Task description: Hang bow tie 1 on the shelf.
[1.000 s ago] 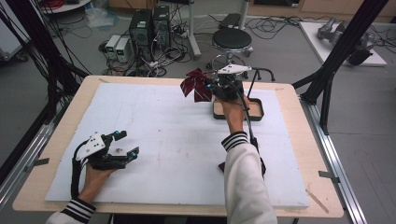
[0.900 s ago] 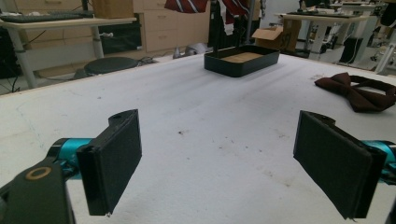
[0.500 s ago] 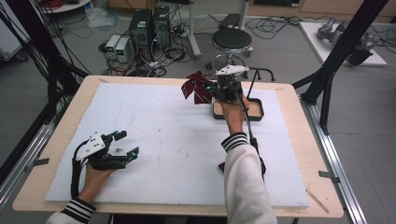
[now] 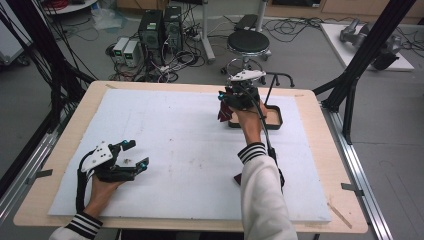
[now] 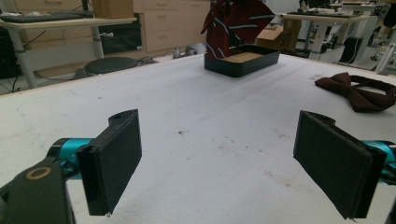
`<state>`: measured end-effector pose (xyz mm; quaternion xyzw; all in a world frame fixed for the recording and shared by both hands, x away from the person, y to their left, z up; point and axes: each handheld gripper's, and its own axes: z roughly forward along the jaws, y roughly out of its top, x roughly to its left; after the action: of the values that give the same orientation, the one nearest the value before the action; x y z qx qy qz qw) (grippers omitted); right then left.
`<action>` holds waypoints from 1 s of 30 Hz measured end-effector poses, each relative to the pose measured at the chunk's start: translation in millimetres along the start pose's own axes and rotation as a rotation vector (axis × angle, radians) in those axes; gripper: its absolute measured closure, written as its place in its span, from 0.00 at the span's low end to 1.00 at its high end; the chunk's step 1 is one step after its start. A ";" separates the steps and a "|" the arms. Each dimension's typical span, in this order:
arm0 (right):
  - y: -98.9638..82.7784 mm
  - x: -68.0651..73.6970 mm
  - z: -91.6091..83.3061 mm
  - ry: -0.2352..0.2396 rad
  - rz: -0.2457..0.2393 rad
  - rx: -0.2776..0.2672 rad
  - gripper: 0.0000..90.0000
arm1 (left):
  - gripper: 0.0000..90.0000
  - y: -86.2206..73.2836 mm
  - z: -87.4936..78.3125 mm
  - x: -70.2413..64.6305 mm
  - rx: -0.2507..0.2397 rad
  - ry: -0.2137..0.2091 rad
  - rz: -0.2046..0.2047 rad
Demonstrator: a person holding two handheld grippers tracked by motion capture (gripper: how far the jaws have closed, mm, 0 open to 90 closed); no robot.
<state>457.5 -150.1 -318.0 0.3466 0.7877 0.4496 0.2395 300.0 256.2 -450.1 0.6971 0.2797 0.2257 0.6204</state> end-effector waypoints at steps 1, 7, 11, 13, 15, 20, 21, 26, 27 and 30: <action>0.0 0.0 0.0 0.000 0.000 0.000 0.69 | 0.17 0.1 -0.1 0.1 0.001 0.001 0.002; 1.4 1.5 -2.4 0.050 0.026 -0.027 0.49 | 0.17 0.1 -0.1 0.4 0.001 0.001 0.001; 2.9 3.9 -5.5 0.065 0.017 -0.025 0.39 | 0.17 0.1 -0.1 0.5 0.002 0.001 0.000; 3.2 4.8 -6.9 0.066 0.019 -0.025 0.35 | 0.17 0.1 -0.1 0.3 0.001 0.003 0.000; 3.5 5.0 -8.0 0.070 0.018 -0.024 0.33 | 0.17 0.1 -0.2 0.3 0.000 0.001 0.001; 5.2 10.4 -12.7 0.104 0.034 -0.030 0.24 | 0.17 0.0 -0.4 1.3 -0.002 0.007 -0.010; 5.8 11.9 -14.7 0.106 0.037 -0.027 0.24 | 0.17 0.0 -0.5 1.3 -0.003 0.007 -0.011; 8.5 13.5 -24.8 0.108 0.036 -0.048 0.21 | 0.17 0.0 -0.8 1.3 -0.002 0.008 -0.012; 9.1 14.4 -27.9 0.106 0.039 -0.048 0.20 | 0.17 -0.1 -1.0 1.7 -0.004 0.009 -0.013; 11.5 17.1 -41.0 0.107 0.038 -0.061 0.19 | 0.17 -0.2 -1.2 1.7 -0.009 0.012 -0.018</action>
<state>422.1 -155.2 -289.3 0.3294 0.7785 0.4958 0.1990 300.5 258.2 -450.2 0.6904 0.2884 0.2255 0.6240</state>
